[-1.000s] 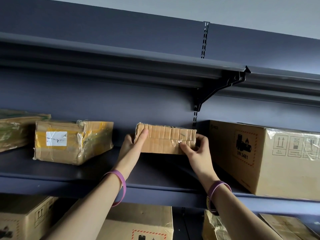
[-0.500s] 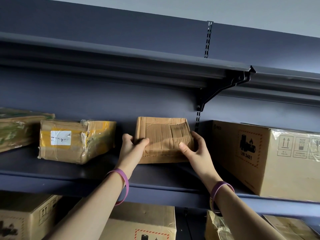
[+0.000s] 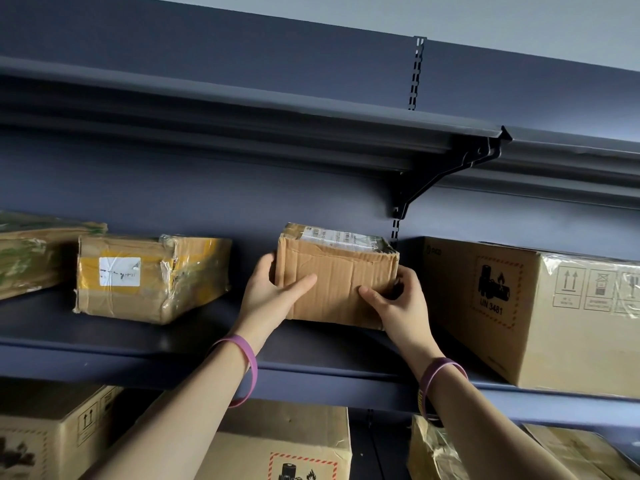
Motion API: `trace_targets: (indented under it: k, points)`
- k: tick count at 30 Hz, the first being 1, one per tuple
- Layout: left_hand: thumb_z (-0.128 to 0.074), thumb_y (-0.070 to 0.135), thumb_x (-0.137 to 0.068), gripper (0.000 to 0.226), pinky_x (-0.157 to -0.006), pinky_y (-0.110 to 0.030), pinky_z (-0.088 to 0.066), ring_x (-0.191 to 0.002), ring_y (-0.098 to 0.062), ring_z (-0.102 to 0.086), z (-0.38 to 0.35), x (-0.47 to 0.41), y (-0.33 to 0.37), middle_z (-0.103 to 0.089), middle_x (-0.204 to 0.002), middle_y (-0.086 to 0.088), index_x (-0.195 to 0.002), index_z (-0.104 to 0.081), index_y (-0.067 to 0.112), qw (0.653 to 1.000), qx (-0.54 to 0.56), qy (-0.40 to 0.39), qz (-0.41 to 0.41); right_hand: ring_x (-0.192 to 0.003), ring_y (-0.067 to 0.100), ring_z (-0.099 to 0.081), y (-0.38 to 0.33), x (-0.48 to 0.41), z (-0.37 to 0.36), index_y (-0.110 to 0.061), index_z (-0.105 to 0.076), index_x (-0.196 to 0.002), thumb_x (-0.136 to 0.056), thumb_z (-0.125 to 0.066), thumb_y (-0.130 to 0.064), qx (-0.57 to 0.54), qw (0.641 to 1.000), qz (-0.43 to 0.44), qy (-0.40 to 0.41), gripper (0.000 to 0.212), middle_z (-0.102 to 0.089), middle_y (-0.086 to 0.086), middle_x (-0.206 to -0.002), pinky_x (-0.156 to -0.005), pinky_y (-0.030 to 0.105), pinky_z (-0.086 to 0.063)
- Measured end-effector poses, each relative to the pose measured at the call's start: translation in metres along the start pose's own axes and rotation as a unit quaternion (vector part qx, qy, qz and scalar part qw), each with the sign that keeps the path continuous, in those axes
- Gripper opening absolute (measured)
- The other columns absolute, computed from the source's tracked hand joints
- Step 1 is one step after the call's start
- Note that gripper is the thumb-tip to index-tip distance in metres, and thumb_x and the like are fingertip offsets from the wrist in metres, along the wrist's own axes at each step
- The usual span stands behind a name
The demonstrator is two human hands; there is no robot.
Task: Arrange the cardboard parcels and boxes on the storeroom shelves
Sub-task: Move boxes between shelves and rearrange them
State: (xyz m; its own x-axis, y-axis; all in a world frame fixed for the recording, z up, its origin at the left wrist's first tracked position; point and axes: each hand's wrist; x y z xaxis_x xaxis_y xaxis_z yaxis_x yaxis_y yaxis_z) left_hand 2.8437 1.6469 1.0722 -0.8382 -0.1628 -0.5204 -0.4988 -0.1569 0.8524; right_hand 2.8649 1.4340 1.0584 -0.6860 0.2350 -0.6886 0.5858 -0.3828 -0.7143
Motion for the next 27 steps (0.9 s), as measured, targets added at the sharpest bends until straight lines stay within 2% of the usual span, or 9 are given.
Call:
trace_targets:
  k: [4, 6, 9, 11, 13, 15, 18, 22, 27]
  points:
    - [-0.071, 0.043, -0.088, 0.027, -0.07, -0.013, -0.042, -0.085, -0.001, -0.062, -0.002, 0.006, 0.006, -0.065, -0.086, 0.01, -0.087, -0.057, 0.02, 0.998, 0.058, 0.033, 0.001, -0.103, 0.023, -0.059, 0.0, 0.0, 0.0, -0.025, -0.054, -0.107, -0.072, -0.087, -0.014, -0.017, 1.0, 0.004, -0.003, 0.05, -0.06, 0.007, -0.11, -0.091, 0.04, -0.052]
    - [-0.061, 0.046, -0.095, 0.039, -0.064, -0.014, -0.038, -0.071, -0.001, -0.052, -0.004, 0.007, 0.008, -0.051, -0.074, 0.007, -0.072, -0.04, 0.023, 0.996, 0.065, 0.058, 0.005, -0.104, 0.022, -0.059, 0.0, 0.0, 0.0, -0.025, -0.053, -0.107, -0.071, -0.087, -0.013, -0.015, 1.0, 0.013, -0.005, 0.05, -0.06, 0.007, -0.11, -0.091, 0.039, -0.051]
    - [-0.05, 0.064, -0.094, 0.051, -0.083, -0.03, -0.045, -0.088, -0.01, -0.057, -0.002, 0.002, 0.005, -0.059, -0.09, 0.004, -0.078, -0.042, 0.017, 0.994, 0.074, 0.069, 0.029, -0.107, 0.021, -0.057, 0.0, 0.001, 0.001, -0.022, -0.053, -0.111, -0.071, -0.087, -0.009, -0.012, 1.0, 0.024, -0.002, 0.054, -0.06, 0.005, -0.113, -0.092, 0.035, -0.05]
    - [-0.051, 0.057, -0.097, 0.041, -0.085, -0.03, -0.047, -0.094, -0.007, -0.058, -0.003, 0.0, 0.003, -0.06, -0.096, 0.009, -0.082, -0.047, 0.019, 0.993, 0.088, 0.076, 0.026, -0.111, 0.019, -0.057, -0.002, 0.001, 0.001, -0.022, -0.052, -0.113, -0.069, -0.089, -0.011, -0.016, 1.0, 0.025, -0.009, 0.058, -0.059, 0.004, -0.117, -0.095, 0.034, -0.05]
    - [-0.054, 0.043, -0.1, 0.027, -0.08, -0.026, -0.047, -0.089, -0.006, -0.057, -0.003, 0.001, 0.004, -0.059, -0.093, 0.011, -0.085, -0.051, 0.021, 0.993, 0.09, 0.08, 0.015, -0.115, 0.016, -0.056, -0.004, 0.002, 0.001, -0.024, -0.051, -0.116, -0.065, -0.092, -0.027, -0.031, 0.999, 0.015, -0.026, 0.066, -0.057, 0.003, -0.123, -0.097, 0.034, -0.05]
    - [-0.057, 0.033, -0.1, 0.022, -0.087, -0.034, -0.05, -0.088, -0.01, -0.058, -0.003, 0.0, 0.003, -0.06, -0.09, 0.006, -0.085, -0.052, 0.018, 0.992, 0.09, 0.085, 0.006, -0.119, 0.014, -0.055, -0.008, 0.005, 0.0, -0.029, -0.05, -0.115, -0.062, -0.09, -0.047, -0.054, 0.998, 0.0, -0.038, 0.069, -0.055, 0.003, -0.129, -0.1, 0.032, -0.049]
    - [-0.059, 0.024, -0.098, 0.02, -0.092, -0.042, -0.051, -0.084, -0.012, -0.059, -0.001, -0.001, 0.002, -0.061, -0.086, 0.003, -0.083, -0.051, 0.014, 0.993, 0.083, 0.083, 0.005, -0.12, 0.011, -0.055, -0.018, 0.01, 0.0, -0.029, -0.053, -0.116, -0.079, -0.066, -0.068, -0.088, 0.995, -0.035, -0.033, 0.055, -0.057, 0.001, -0.13, -0.106, 0.033, -0.044]
    - [-0.058, 0.018, -0.097, 0.018, -0.073, -0.027, -0.048, -0.082, -0.012, -0.059, -0.001, 0.002, 0.002, -0.064, -0.084, 0.005, -0.081, -0.05, 0.016, 0.994, 0.078, 0.075, -0.009, -0.109, 0.011, -0.059, -0.023, 0.008, 0.002, -0.028, -0.059, -0.103, -0.103, -0.039, -0.05, -0.098, 0.993, -0.068, -0.011, 0.03, -0.065, -0.006, -0.112, -0.1, 0.033, -0.043]
    - [-0.054, 0.01, -0.099, 0.019, -0.053, -0.003, -0.037, -0.063, 0.011, -0.056, -0.002, 0.003, 0.005, -0.06, -0.079, 0.007, -0.081, -0.048, 0.015, 0.993, 0.064, 0.093, -0.022, -0.105, 0.015, -0.064, -0.018, 0.005, -0.001, -0.024, -0.06, -0.1, -0.104, -0.048, -0.034, -0.088, 0.993, -0.074, -0.012, 0.016, -0.068, -0.002, -0.108, -0.102, 0.044, -0.05]
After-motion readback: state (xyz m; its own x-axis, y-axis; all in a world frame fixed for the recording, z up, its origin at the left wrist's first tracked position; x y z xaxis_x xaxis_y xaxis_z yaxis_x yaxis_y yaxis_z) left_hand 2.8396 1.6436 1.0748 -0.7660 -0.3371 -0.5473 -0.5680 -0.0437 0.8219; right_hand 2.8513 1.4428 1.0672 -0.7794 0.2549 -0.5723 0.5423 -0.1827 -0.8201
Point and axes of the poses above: each hand's wrist, its own x-axis away from the middle knuckle, its own z-axis out of the back of the hand, y = z × x
